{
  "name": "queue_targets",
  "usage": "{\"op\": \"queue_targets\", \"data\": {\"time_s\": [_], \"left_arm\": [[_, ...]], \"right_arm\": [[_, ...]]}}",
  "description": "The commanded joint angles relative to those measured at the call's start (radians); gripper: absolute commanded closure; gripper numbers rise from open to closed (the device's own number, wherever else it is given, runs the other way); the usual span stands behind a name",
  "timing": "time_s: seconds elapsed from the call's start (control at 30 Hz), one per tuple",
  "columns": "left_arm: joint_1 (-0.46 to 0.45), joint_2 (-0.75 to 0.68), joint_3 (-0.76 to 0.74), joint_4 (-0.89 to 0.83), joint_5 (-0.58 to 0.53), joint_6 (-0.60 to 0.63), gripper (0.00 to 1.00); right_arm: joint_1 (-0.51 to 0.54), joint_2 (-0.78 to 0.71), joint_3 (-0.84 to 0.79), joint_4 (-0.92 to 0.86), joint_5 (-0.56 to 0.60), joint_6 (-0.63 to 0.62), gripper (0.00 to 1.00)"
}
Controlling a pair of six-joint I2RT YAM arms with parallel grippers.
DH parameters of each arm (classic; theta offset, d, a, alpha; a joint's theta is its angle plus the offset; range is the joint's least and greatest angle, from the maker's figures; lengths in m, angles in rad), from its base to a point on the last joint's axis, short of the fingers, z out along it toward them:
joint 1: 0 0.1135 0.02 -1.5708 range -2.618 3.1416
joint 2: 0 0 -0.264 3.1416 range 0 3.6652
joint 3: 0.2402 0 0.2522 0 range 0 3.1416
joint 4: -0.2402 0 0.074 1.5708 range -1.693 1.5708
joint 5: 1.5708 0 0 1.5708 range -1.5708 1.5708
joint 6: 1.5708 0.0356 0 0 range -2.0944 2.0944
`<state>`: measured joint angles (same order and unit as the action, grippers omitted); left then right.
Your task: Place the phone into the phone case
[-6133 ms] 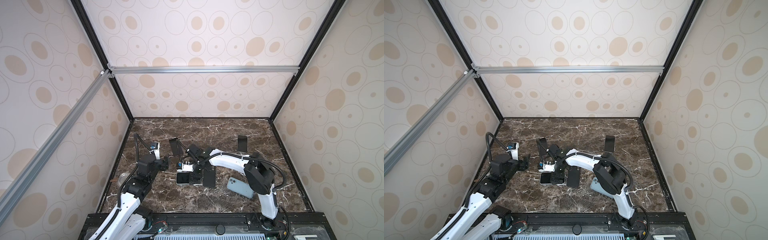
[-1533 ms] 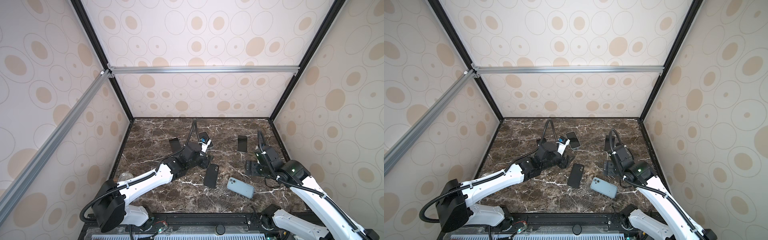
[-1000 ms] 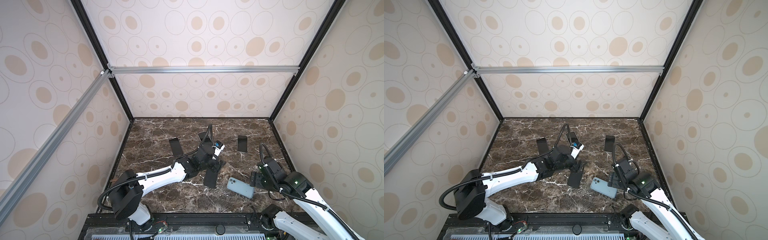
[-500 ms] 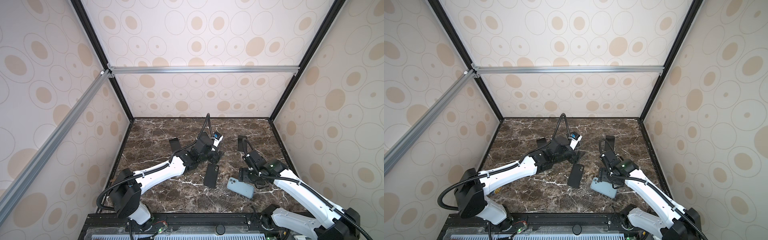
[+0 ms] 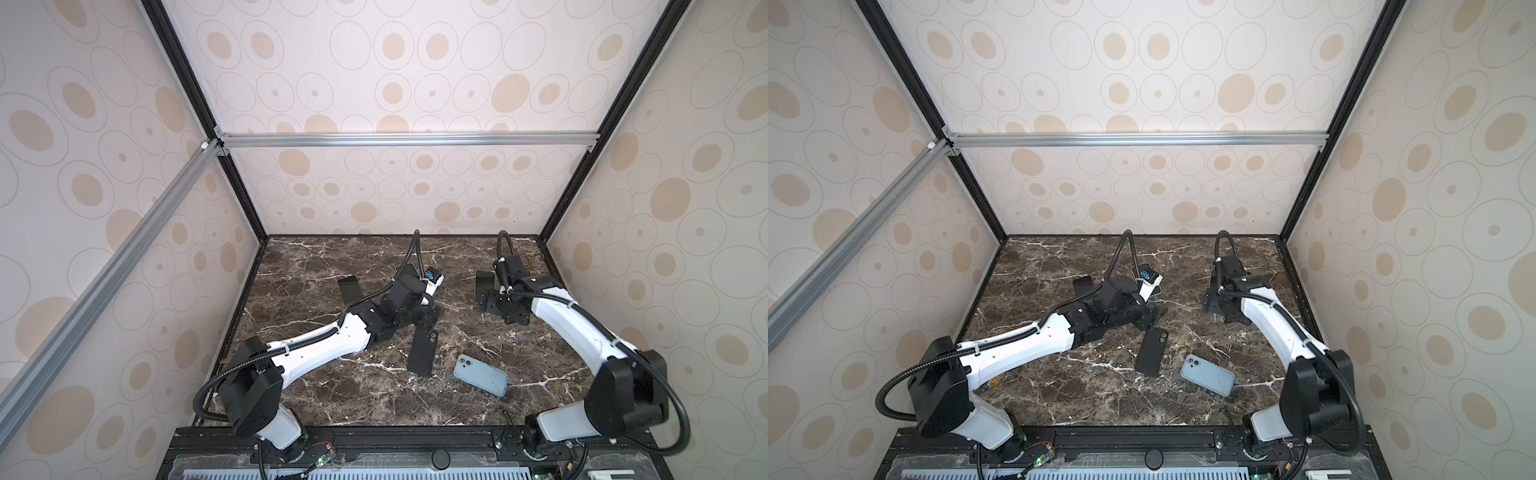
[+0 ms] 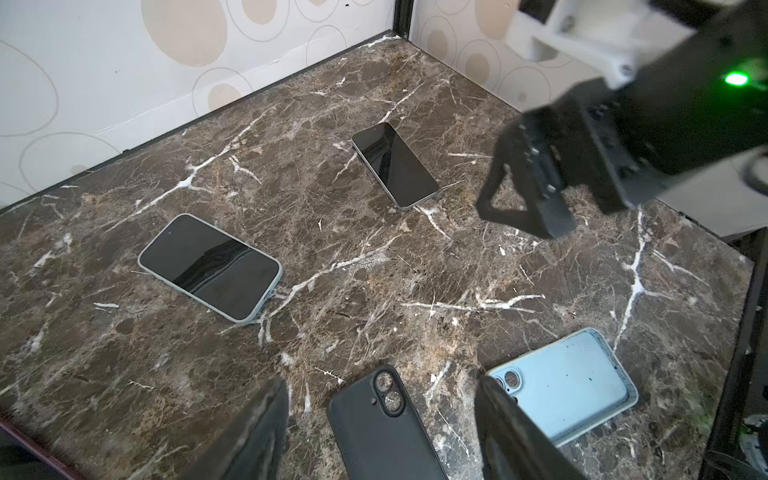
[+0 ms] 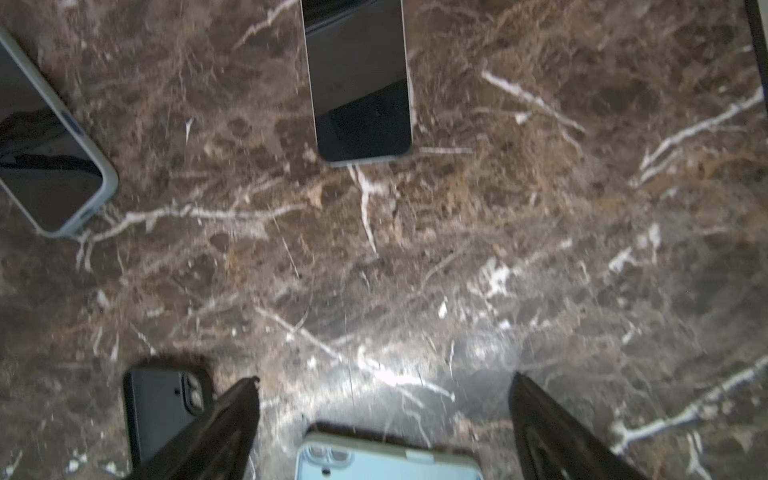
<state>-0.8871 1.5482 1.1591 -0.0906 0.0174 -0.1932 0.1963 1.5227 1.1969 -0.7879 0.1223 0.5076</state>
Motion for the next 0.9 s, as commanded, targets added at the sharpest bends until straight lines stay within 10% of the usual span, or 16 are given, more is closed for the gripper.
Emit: {"op": "queue_targets", "data": {"time_s": [0.0, 0.37, 0.87], "left_arm": [[0.009, -0.005, 0.002, -0.01, 0.005, 0.019, 0.29], [0.023, 0.031, 0.019, -0.028, 0.049, 0.004, 0.29], [0.03, 0.066, 0.043, -0.064, 0.046, 0.01, 0.29]], "right_arm": [[-0.05, 0.126, 0.091, 0.05, -0.067, -0.084, 0.04], [-0.112, 0.525, 0.398, 0.035, -0.07, -0.187, 0.05], [-0.169, 0.678, 0.469, -0.002, -0.148, -0.261, 0.12]]}}
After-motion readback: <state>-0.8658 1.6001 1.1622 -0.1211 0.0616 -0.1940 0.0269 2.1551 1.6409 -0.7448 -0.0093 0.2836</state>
